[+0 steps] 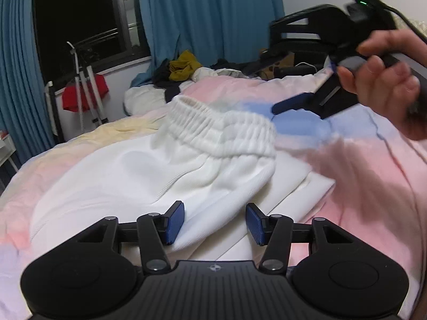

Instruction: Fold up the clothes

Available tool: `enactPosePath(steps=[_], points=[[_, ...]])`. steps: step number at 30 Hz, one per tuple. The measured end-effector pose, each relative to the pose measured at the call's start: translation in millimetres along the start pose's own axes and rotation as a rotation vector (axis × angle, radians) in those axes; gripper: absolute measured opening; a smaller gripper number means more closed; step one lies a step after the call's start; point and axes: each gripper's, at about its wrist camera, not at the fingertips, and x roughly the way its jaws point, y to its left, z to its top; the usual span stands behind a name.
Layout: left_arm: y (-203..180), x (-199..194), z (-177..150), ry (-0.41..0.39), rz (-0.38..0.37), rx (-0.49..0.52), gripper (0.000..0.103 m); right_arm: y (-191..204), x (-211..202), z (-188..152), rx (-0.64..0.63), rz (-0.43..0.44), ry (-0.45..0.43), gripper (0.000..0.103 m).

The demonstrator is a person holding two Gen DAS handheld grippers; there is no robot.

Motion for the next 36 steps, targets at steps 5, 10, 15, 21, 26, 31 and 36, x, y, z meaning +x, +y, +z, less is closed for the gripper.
enactPosePath(steps=[5,10,15,21,26,31,36], points=[[0.8,-1.4,-8.0,-0.02,0.016,0.03,0.054,28.3,44.9,4.0,-0.194,-0.039,0.099,0.054],[3.8,5.8,-15.5,-0.038,0.005,-0.016,0.055,23.4,83.1,1.4,-0.187,-0.037,0.174,0.049],[4.4,14.5,-22.0,-0.064,0.003,0.001,0.05,27.2,111.3,-7.8,-0.258,-0.067,0.193,0.026],[11.3,7.7,-8.3,-0.087,-0.05,-0.016,0.016,39.2,101.0,-0.1,-0.269,0.004,0.123,0.018],[14.3,-4.2,20.4,-0.131,-0.133,-0.071,0.015,41.0,69.5,22.9,-0.233,0.07,0.042,0.018],[-7.5,18.1,11.3,-0.058,-0.188,-0.003,0.017,12.9,63.6,35.4,-0.229,-0.049,0.039,0.018],[-20.6,25.1,-4.7,-0.022,-0.191,0.04,0.022,-22.7,85.6,31.0,-0.187,-0.142,0.098,0.019]])
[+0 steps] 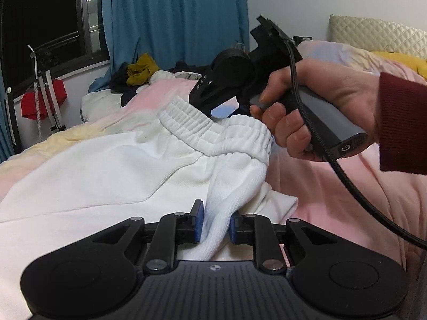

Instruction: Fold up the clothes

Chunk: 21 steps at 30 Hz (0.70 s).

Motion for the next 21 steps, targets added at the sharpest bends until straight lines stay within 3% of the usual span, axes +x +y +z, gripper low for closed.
enactPosePath(steps=[4,9,12,14,17,21], points=[[10.6,-13.1,1.0,-0.003,-0.04,-0.049,0.03,6.8,-10.8,-1.0,-0.014,0.025,-0.006,0.021],[25.7,-46.8,-5.0,-0.009,-0.028,-0.083,0.044,22.8,-40.0,-14.0,-0.036,0.038,-0.027,0.026],[36.2,-76.7,-8.5,-0.02,0.0,-0.134,0.049,30.8,-64.6,-22.2,-0.062,-0.037,-0.1,0.041],[47.0,-92.5,-7.8,-0.026,0.017,-0.163,0.053,32.1,-80.0,-28.5,-0.057,-0.066,-0.146,0.057],[61.4,-118.0,-5.4,-0.044,0.053,-0.223,0.061,33.3,-96.2,-38.7,-0.043,-0.082,-0.191,0.07],[92.9,-147.6,-5.9,-0.084,0.062,-0.367,0.084,40.2,-107.7,-59.8,-0.062,-0.104,-0.198,0.076]])
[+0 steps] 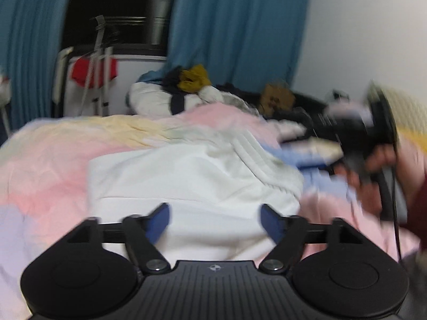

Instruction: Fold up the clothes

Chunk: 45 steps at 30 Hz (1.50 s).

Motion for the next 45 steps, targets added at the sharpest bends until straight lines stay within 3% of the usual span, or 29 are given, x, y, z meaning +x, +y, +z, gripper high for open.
enactPosePath(steps=[5,10,15,21,23,30,34,38,41,45], points=[[53.4,-14.4,-1.7,-0.04,0.066,-0.239,0.088,13.9,-8.8,-23.9,-0.062,-0.052,-0.007,0.077],[88.9,-19.2,-16.8,-0.018,0.184,-0.341,0.088,32.8,2.9,-43.6,-0.174,-0.068,0.025,0.085],[115.6,-25.3,-19.3,0.0,0.204,-0.44,0.088,17.5,30.9,-52.0,-0.132,-0.215,0.085,0.084],[116.1,-15.9,-23.3,0.061,0.181,-0.432,0.088,-33.8,53.8,-57.1,0.205,-0.069,0.17,0.086],[110.3,-12.2,-25.4,0.08,0.17,-0.408,0.088,-36.4,61.7,-60.4,0.221,-0.056,0.182,0.092],[93.7,-0.7,-32.3,0.122,0.141,-0.353,0.089,-18.5,68.5,-59.1,0.184,-0.002,0.192,0.096],[96.0,1.0,-36.6,0.129,0.144,-0.377,0.089,-8.4,51.2,-49.7,0.208,0.164,0.131,0.096],[100.6,13.5,-36.9,0.141,0.122,-0.432,0.089,-16.2,54.0,-44.3,0.285,0.244,0.117,0.095],[105.1,19.7,-41.7,0.162,0.106,-0.466,0.088,-20.3,72.2,-53.8,0.277,0.138,0.178,0.093],[103.7,21.8,-46.3,0.155,0.103,-0.458,0.076,-18.1,82.9,-58.4,0.243,0.04,0.185,0.075]])
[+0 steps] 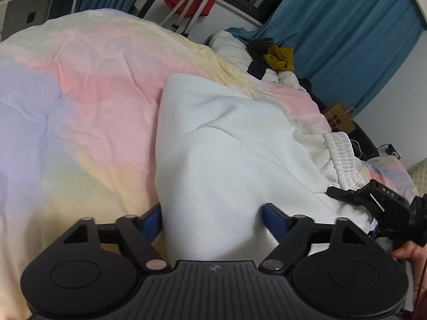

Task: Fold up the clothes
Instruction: 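Fold the cuffs toward the waistband with the right tool while the left tool holds the pants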

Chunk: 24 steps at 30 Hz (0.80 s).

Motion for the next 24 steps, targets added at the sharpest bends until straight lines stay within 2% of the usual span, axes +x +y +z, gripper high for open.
enactPosePath(steps=[2,4,7,9,13,18,21,24], points=[[-0.5,-3.2,0.7,-0.013,0.0,-0.003,0.065,11.0,-9.1,-1.5,-0.035,-0.022,-0.031,0.062],[-1.4,-9.8,4.7,-0.027,0.003,-0.018,0.044,28.6,-23.6,-8.7,-0.116,-0.034,-0.076,0.056],[-7.7,-25.3,8.9,-0.054,-0.008,-0.032,0.032,53.7,-44.8,-20.4,-0.229,-0.054,-0.145,0.055],[-14.5,-37.2,12.0,-0.075,-0.021,-0.031,0.027,68.7,-58.0,-28.7,-0.295,-0.068,-0.191,0.054],[-39.3,-65.9,11.5,-0.119,-0.028,0.015,0.024,79.5,-84.9,-30.7,-0.333,-0.082,-0.253,0.054],[-60.4,-86.6,-4.9,-0.096,0.03,0.097,0.023,82.4,-101.5,-48.3,-0.333,-0.11,-0.268,0.054],[-54.7,-89.6,-18.4,-0.069,0.054,0.092,0.023,74.2,-107.3,-69.0,-0.338,-0.134,-0.25,0.054],[-41.1,-91.6,-28.3,-0.057,0.046,0.026,0.022,79.3,-113.5,-84.0,-0.402,-0.118,-0.27,0.054]])
